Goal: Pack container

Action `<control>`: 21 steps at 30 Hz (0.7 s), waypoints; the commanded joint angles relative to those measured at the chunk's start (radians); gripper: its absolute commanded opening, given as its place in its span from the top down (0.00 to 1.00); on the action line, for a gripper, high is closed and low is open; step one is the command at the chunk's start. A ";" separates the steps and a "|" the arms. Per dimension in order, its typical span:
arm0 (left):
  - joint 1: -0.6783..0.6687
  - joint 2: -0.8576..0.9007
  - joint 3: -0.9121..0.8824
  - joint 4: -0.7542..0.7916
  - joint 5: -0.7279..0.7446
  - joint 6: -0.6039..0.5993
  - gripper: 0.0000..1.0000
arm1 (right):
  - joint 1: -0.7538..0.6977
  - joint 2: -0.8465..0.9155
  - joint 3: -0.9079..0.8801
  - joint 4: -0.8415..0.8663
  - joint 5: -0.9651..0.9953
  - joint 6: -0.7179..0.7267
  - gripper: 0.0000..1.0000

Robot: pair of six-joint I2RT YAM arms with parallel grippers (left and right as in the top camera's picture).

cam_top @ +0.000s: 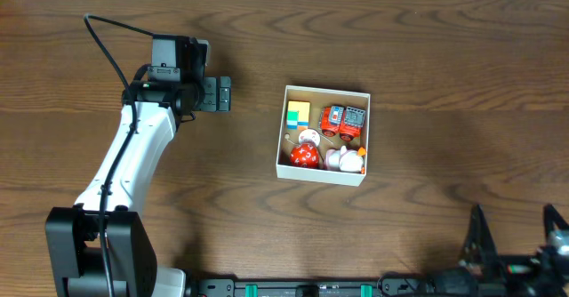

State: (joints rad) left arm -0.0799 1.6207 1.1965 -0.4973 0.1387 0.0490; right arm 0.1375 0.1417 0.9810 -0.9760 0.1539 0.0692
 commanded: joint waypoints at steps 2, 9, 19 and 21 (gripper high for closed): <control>0.003 -0.022 0.024 -0.002 -0.008 -0.001 0.02 | -0.084 -0.082 -0.228 0.140 -0.032 0.011 0.01; 0.003 -0.022 0.024 -0.002 -0.008 -0.001 0.02 | -0.157 -0.117 -0.585 0.538 -0.230 -0.026 0.01; 0.003 -0.022 0.024 -0.002 -0.008 -0.001 0.02 | -0.169 -0.137 -0.864 0.821 -0.259 -0.048 0.01; 0.003 -0.022 0.024 -0.002 -0.008 -0.001 0.02 | -0.170 -0.137 -0.890 0.842 -0.258 -0.048 0.01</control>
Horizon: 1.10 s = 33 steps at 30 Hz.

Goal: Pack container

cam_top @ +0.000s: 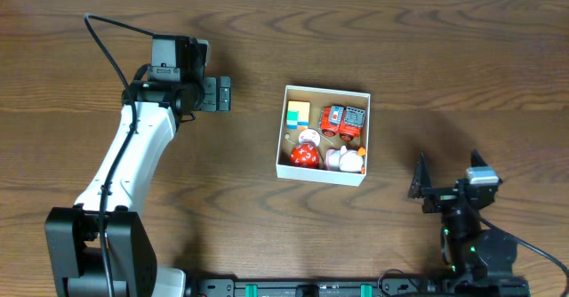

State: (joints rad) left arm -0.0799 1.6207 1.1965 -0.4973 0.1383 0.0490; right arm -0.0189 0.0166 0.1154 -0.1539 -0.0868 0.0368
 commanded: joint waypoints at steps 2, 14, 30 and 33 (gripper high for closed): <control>0.003 -0.022 0.024 -0.002 -0.008 -0.001 0.02 | -0.014 -0.012 -0.048 0.045 -0.018 -0.016 0.01; 0.003 -0.022 0.024 -0.002 -0.008 -0.001 0.02 | -0.014 -0.012 -0.092 0.051 -0.015 -0.039 0.01; 0.003 -0.022 0.024 -0.002 -0.008 -0.001 0.02 | -0.014 -0.011 -0.092 0.051 -0.015 -0.038 0.01; 0.003 -0.022 0.024 -0.002 -0.008 -0.001 0.02 | -0.014 -0.011 -0.092 0.051 -0.015 -0.038 0.01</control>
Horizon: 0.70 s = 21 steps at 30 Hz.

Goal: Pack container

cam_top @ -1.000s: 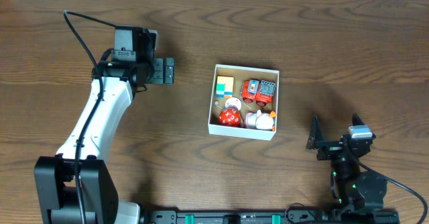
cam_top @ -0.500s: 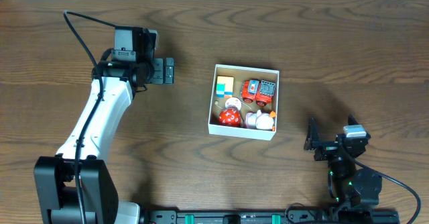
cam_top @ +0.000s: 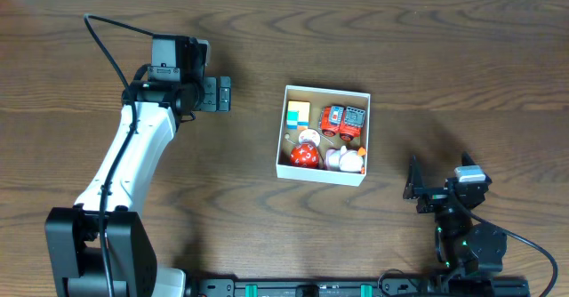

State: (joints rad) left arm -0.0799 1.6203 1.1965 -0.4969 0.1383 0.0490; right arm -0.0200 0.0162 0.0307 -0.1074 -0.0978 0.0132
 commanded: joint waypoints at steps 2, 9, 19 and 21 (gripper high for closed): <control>0.003 -0.021 0.024 -0.002 -0.008 -0.001 0.02 | -0.013 -0.011 -0.008 0.005 -0.004 -0.014 0.01; 0.003 -0.021 0.024 -0.002 -0.008 -0.001 0.02 | -0.013 -0.011 -0.008 0.005 -0.004 -0.014 0.01; 0.003 -0.047 0.013 -0.025 -0.008 -0.001 0.02 | -0.013 -0.011 -0.008 0.005 -0.004 -0.014 0.01; 0.003 -0.103 0.003 -0.050 -0.008 -0.001 0.02 | -0.013 -0.011 -0.008 0.005 -0.004 -0.014 0.01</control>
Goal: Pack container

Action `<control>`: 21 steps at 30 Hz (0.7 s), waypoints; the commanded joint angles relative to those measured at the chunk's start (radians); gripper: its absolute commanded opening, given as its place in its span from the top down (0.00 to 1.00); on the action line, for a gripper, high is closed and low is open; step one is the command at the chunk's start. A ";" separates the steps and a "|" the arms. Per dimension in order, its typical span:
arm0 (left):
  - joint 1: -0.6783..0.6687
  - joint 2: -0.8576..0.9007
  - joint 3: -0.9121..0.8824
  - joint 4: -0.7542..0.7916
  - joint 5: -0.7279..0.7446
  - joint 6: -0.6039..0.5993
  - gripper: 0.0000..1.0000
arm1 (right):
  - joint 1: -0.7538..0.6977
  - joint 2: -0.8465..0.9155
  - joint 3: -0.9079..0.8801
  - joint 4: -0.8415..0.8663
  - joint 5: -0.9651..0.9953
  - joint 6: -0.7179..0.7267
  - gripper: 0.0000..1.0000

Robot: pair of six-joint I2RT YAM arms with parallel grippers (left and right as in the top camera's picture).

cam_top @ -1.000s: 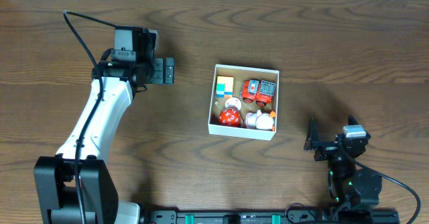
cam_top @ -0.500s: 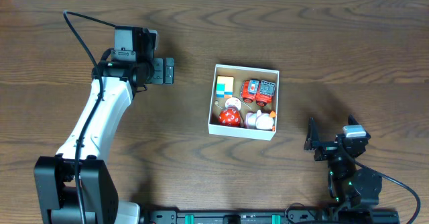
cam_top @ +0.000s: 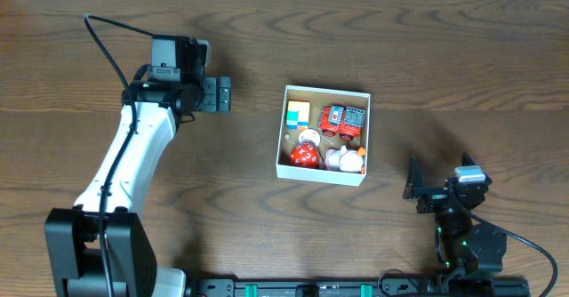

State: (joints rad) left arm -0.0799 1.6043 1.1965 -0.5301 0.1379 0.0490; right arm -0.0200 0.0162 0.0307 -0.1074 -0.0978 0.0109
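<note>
The white box (cam_top: 280, 137) sits in the middle of the table. Inside it lie a yellow, green and blue block (cam_top: 299, 115), a red toy truck (cam_top: 342, 121), a red round toy (cam_top: 304, 156) and a white and pink toy (cam_top: 343, 161). My left gripper (cam_top: 226, 94) hovers left of the box, a short gap away, and looks open and empty. My right gripper (cam_top: 441, 181) is below and to the right of the box, near the front edge. Its fingers stand wide apart with nothing between them.
The left arm (cam_top: 124, 168) stretches from the front left corner toward the box. Bare brown wood surrounds the box on all sides. The right arm's base (cam_top: 467, 248) sits at the front right.
At first my right gripper lay at the table's front right edge. Then it stood further in, to the lower right of the box, and after that slightly lower and further left, where it still is. My left arm and the box's contents stayed unchanged.
</note>
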 commanded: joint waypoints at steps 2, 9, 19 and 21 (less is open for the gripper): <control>0.000 -0.165 -0.003 -0.046 -0.008 -0.001 0.02 | -0.013 -0.011 -0.008 0.005 -0.004 -0.012 0.01; 0.000 -0.536 -0.003 -0.083 -0.008 -0.001 0.02 | -0.013 -0.011 -0.008 0.005 -0.004 -0.012 0.01; 0.000 -1.089 -0.004 -0.096 -0.053 0.003 0.02 | -0.013 -0.011 -0.008 0.005 -0.004 -0.012 0.01; 0.000 -1.178 -0.003 -0.140 -0.053 0.003 0.02 | -0.013 -0.011 -0.008 0.004 -0.004 -0.012 0.01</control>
State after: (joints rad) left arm -0.0803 0.5068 1.1942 -0.6380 0.1081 0.0494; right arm -0.0200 0.0143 0.0303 -0.1070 -0.0978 0.0105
